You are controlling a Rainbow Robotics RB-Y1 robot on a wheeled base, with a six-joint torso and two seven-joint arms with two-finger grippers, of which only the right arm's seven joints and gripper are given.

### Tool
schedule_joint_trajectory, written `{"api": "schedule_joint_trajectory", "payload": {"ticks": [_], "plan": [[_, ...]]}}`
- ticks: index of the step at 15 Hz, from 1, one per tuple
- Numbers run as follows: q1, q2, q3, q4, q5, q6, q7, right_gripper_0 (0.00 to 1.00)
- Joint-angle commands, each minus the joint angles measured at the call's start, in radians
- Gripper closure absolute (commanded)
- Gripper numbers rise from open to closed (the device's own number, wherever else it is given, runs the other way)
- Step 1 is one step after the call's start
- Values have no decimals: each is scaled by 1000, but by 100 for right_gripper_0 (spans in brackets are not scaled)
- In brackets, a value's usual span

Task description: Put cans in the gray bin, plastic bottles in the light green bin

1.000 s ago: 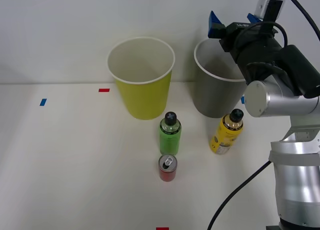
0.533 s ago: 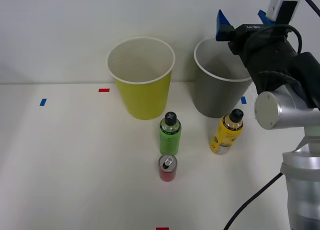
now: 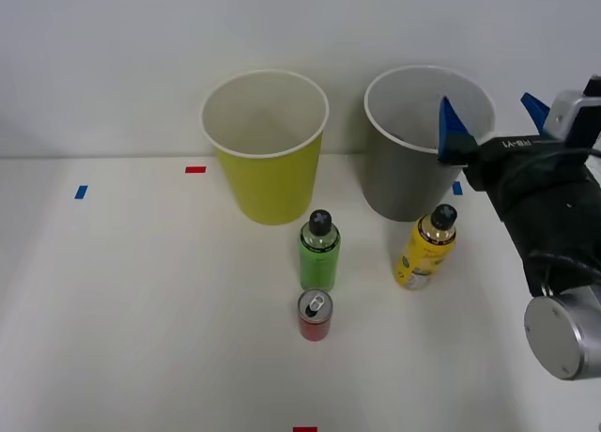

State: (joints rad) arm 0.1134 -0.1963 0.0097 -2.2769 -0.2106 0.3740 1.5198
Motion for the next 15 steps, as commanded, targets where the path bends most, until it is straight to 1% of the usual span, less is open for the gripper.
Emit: {"api": "schedule_joint_trajectory", "payload": {"ticks": [1,5,9,12,15], "plan": [[144,-48,50,-18,2,-148,3,0],[321,-77,101,-19,10,-311,14,0],[488,-91,130,-18,33,-429,40,0],[598,-61,157,-18,51,-475,63,0],[717,-34,170,-18,69,-507,82,0]]}}
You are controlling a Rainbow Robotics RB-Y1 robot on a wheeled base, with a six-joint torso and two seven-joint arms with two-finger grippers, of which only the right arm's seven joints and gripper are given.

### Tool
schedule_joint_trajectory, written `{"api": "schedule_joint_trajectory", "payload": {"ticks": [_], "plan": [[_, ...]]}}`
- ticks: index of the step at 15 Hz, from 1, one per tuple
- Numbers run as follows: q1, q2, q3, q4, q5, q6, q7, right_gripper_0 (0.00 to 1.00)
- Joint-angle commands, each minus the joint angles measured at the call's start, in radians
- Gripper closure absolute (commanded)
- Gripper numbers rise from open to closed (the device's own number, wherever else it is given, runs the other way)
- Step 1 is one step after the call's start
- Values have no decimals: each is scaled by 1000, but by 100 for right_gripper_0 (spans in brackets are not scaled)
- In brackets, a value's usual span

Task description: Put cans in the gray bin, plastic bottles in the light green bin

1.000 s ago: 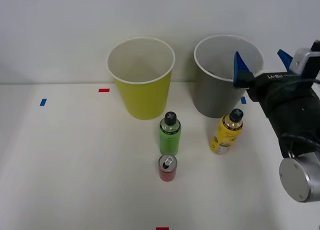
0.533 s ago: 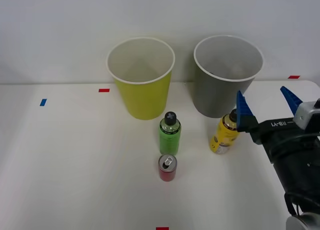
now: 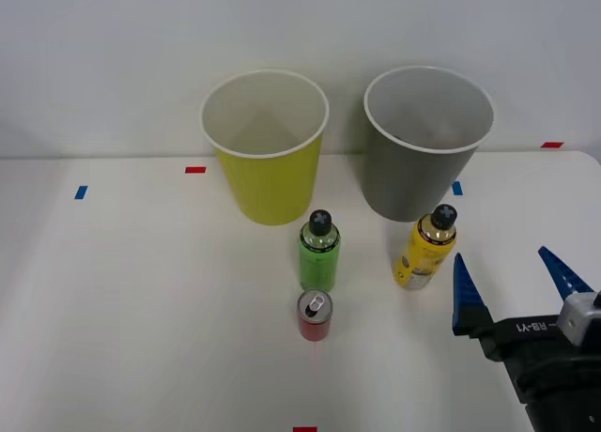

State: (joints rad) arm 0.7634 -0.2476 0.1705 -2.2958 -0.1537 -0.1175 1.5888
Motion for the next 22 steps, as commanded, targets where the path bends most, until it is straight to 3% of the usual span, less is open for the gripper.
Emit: {"api": "schedule_joint_trajectory", "payload": {"ticks": [1,6,9,12,16,19,22], "plan": [[103,25,9,1,20,-16,20,0],[255,53,24,4,23,-45,19,0],[267,74,27,111,25,-202,-3,0],[267,82,43,214,65,-338,-125,0],[267,146,0,384,278,-559,-414,0],[267,183,-46,437,405,-630,-612,0],[267,191,-71,461,442,-663,-621,0]]}}
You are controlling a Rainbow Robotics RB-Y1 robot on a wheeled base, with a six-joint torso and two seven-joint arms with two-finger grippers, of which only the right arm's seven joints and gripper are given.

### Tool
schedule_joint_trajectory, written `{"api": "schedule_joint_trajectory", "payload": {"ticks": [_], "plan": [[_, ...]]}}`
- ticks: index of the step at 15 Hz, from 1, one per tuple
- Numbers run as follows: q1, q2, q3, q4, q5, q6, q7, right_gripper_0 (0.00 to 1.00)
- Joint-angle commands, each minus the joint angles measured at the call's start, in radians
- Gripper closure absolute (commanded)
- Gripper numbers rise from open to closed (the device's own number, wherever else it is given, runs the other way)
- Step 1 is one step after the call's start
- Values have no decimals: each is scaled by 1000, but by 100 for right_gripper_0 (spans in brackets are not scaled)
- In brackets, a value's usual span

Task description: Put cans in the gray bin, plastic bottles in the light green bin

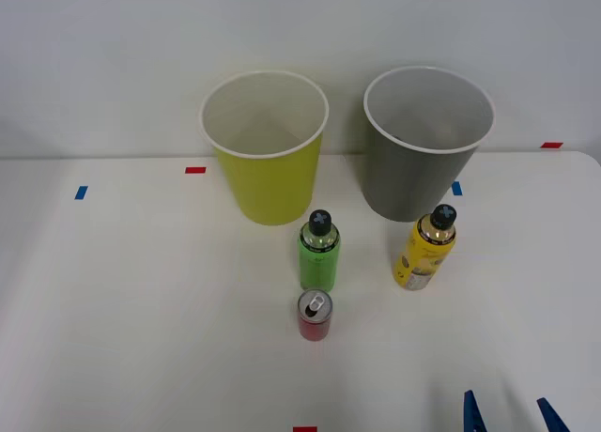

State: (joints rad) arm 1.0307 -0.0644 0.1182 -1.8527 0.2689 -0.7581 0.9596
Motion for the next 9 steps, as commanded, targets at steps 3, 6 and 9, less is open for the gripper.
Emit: {"api": "schedule_joint_trajectory", "payload": {"ticks": [3,6,9], "plan": [[-11,8,-32,21,-34,-21,177,0],[-54,8,-38,78,-65,-21,268,0],[-112,-6,-63,158,-112,-90,266,0]]}}
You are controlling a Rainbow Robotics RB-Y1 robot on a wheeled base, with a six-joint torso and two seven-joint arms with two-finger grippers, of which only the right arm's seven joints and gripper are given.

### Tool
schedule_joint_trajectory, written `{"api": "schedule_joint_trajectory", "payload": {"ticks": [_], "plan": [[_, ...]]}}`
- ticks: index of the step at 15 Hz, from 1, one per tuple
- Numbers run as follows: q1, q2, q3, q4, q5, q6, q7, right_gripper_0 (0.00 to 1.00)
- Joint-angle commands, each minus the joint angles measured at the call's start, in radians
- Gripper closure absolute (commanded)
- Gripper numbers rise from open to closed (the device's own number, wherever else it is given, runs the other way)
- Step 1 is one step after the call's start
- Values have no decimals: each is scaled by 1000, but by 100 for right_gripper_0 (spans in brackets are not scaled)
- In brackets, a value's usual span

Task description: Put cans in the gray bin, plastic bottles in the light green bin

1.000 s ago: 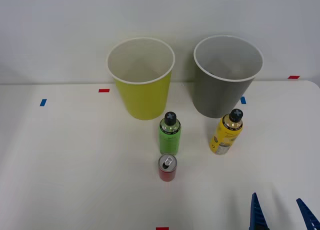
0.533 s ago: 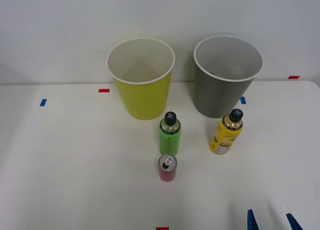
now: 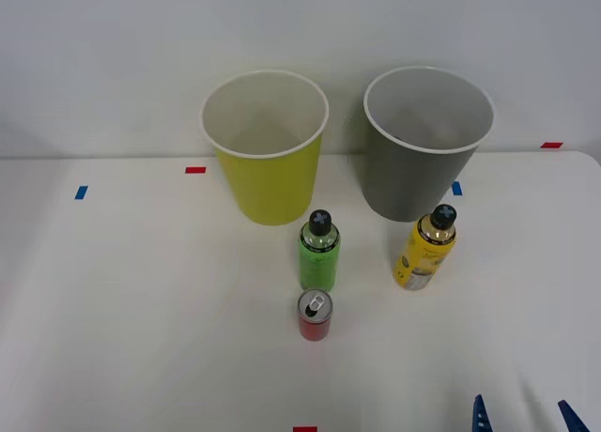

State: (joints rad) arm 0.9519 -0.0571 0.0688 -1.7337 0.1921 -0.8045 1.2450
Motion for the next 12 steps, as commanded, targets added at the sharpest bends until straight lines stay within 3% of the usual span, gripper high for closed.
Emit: {"api": "schedule_joint_trajectory", "payload": {"ticks": [1,6,8,10,12], "plan": [[-36,-23,-18,39,-28,-44,-101,0],[-71,0,-153,40,199,-59,-457,0],[-113,2,-192,82,231,-97,-521,0],[-209,22,-267,212,264,-214,-527,0],[-265,23,-353,234,371,-265,-498,0]]}}
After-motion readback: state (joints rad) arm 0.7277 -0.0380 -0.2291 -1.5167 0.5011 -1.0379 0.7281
